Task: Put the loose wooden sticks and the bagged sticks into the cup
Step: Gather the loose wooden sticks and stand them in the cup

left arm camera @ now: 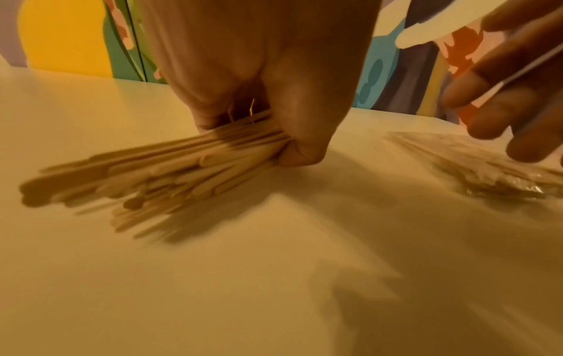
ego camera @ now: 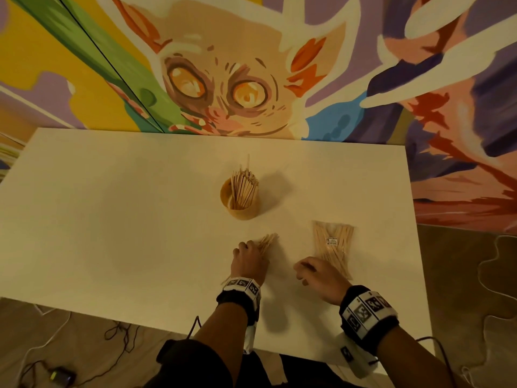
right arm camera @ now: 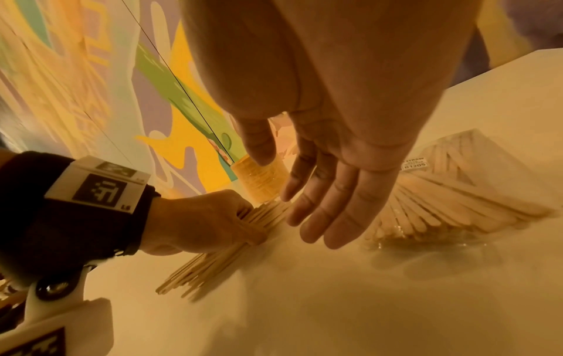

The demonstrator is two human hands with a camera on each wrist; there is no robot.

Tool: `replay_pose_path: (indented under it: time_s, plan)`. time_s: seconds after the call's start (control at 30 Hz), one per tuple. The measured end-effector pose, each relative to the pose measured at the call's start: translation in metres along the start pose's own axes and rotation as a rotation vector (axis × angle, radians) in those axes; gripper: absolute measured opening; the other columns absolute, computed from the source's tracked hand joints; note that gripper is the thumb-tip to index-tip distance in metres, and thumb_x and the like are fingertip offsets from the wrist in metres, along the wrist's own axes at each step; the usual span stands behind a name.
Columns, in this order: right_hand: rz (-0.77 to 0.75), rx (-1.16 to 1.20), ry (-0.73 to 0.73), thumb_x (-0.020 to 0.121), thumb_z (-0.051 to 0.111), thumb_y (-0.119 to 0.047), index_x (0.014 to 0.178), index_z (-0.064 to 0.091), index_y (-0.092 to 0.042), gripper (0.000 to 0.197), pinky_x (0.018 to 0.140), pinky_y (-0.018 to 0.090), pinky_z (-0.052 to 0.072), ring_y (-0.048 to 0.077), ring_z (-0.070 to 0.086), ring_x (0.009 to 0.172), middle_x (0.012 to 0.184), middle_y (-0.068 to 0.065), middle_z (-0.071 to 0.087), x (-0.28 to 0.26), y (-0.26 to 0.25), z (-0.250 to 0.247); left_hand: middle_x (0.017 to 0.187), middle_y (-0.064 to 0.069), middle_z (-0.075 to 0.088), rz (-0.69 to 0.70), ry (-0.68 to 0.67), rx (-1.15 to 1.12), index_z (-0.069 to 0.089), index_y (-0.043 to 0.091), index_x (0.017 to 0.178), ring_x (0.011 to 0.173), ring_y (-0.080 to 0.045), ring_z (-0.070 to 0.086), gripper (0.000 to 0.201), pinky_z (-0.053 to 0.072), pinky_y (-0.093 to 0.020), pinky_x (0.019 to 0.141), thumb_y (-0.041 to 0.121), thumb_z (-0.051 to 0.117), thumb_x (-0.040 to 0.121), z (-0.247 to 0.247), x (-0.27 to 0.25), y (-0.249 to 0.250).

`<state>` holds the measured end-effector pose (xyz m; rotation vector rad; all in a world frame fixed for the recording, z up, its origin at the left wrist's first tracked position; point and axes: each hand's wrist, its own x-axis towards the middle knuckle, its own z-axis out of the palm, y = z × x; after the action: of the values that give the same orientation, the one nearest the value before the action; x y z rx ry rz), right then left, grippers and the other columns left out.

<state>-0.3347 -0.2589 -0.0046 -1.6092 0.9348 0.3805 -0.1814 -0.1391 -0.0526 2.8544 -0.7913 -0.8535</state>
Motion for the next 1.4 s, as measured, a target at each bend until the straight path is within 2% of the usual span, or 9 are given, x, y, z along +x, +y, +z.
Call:
replay_pose_path:
  time_s: [0.23, 0.4, 0.6, 0.73, 0.93, 1.07, 1.23, 1.33, 1.4]
  plan:
    - [0.027, 0.034, 0.014, 0.097, 0.055, -0.041, 0.104, 0.07, -0.012, 0.033, 0.097, 0.05, 0.054, 0.031, 0.07, 0.1, 0.104, 0.01, 0.075, -0.001, 0.003, 0.002, 0.125, -0.015, 0.059, 0.081, 0.012, 0.024, 0.048, 0.006, 0.122, 0.111, -0.036, 0.056, 0.033, 0.045, -0.042, 0.093, 0.028, 0.053, 0.097, 0.004, 0.003, -0.005]
    - [0.049, 0.048, 0.023, 0.097, 0.054, -0.04, 0.105, 0.07, -0.012, 0.033, 0.096, 0.047, 0.054, 0.028, 0.071, 0.097, 0.103, 0.009, 0.075, 0.001, 0.007, 0.009, 0.129, -0.015, 0.055, 0.173, 0.004, 0.054, 0.048, 0.006, 0.13, 0.115, -0.034, 0.053, 0.038, 0.044, -0.041, 0.098, 0.032, 0.048, 0.101, 0.009, 0.002, -0.014]
    - [0.134, 0.19, 0.03, 0.101, 0.054, -0.035, 0.113, 0.067, -0.01, 0.031, 0.077, 0.033, 0.052, 0.016, 0.065, 0.08, 0.098, 0.005, 0.072, 0.006, 0.003, 0.018, 0.125, -0.012, 0.053, 0.288, 0.055, 0.162, 0.045, 0.007, 0.129, 0.106, -0.028, 0.051, 0.029, 0.043, -0.036, 0.091, 0.017, 0.031, 0.106, 0.01, -0.001, -0.023]
    - [0.163, 0.293, 0.055, 0.101, 0.054, -0.034, 0.115, 0.067, -0.006, 0.033, 0.069, 0.028, 0.05, 0.019, 0.064, 0.08, 0.096, 0.007, 0.072, 0.008, -0.005, 0.02, 0.123, -0.012, 0.055, 0.323, 0.056, 0.13, 0.042, 0.009, 0.133, 0.102, -0.03, 0.054, 0.032, 0.043, -0.037, 0.091, 0.016, 0.03, 0.104, 0.0, -0.001, -0.028]
    - [0.184, 0.348, 0.088, 0.102, 0.052, -0.034, 0.111, 0.069, -0.007, 0.034, 0.071, 0.03, 0.05, 0.021, 0.065, 0.082, 0.098, 0.01, 0.073, 0.009, -0.012, 0.024, 0.136, -0.012, 0.048, 0.397, -0.012, 0.029, 0.032, 0.013, 0.146, 0.106, -0.033, 0.059, 0.048, 0.05, -0.043, 0.095, 0.009, 0.045, 0.1, -0.017, 0.004, -0.039]
    - [0.19, 0.374, 0.093, 0.102, 0.053, -0.037, 0.111, 0.07, -0.007, 0.035, 0.075, 0.033, 0.051, 0.022, 0.066, 0.084, 0.105, 0.014, 0.075, 0.011, -0.02, 0.029, 0.14, -0.015, 0.053, 0.356, -0.013, -0.165, 0.036, 0.013, 0.143, 0.113, -0.035, 0.061, 0.038, 0.049, -0.044, 0.095, 0.019, 0.04, 0.105, -0.034, 0.004, -0.045]
    - [0.191, 0.551, 0.058, 0.102, 0.051, -0.039, 0.111, 0.071, -0.005, 0.04, 0.086, 0.041, 0.055, 0.026, 0.068, 0.088, 0.101, 0.014, 0.073, 0.006, -0.035, 0.032, 0.11, -0.013, 0.073, 0.403, 0.145, -0.482, 0.052, 0.009, 0.127, 0.093, -0.032, 0.069, 0.03, 0.044, -0.029, 0.072, 0.029, 0.047, 0.106, -0.067, -0.002, -0.042]
    - [0.212, 0.721, 0.001, 0.102, 0.051, -0.044, 0.117, 0.07, 0.0, 0.05, 0.098, 0.046, 0.054, 0.031, 0.07, 0.095, 0.107, 0.021, 0.073, 0.003, -0.053, 0.036, 0.085, 0.0, 0.07, 0.406, 0.19, -0.672, 0.061, 0.011, 0.113, 0.068, -0.006, 0.062, 0.024, 0.04, -0.014, 0.062, 0.031, 0.053, 0.103, -0.096, -0.009, -0.031]
    - [0.227, 0.839, -0.058, 0.101, 0.05, -0.048, 0.122, 0.067, 0.003, 0.058, 0.101, 0.048, 0.053, 0.034, 0.07, 0.101, 0.114, 0.025, 0.073, 0.002, -0.066, 0.042, 0.072, 0.008, 0.063, 0.419, 0.181, -0.795, 0.063, 0.016, 0.097, 0.059, -0.002, 0.053, 0.022, 0.041, -0.013, 0.059, 0.037, 0.057, 0.1, -0.115, -0.015, -0.021]
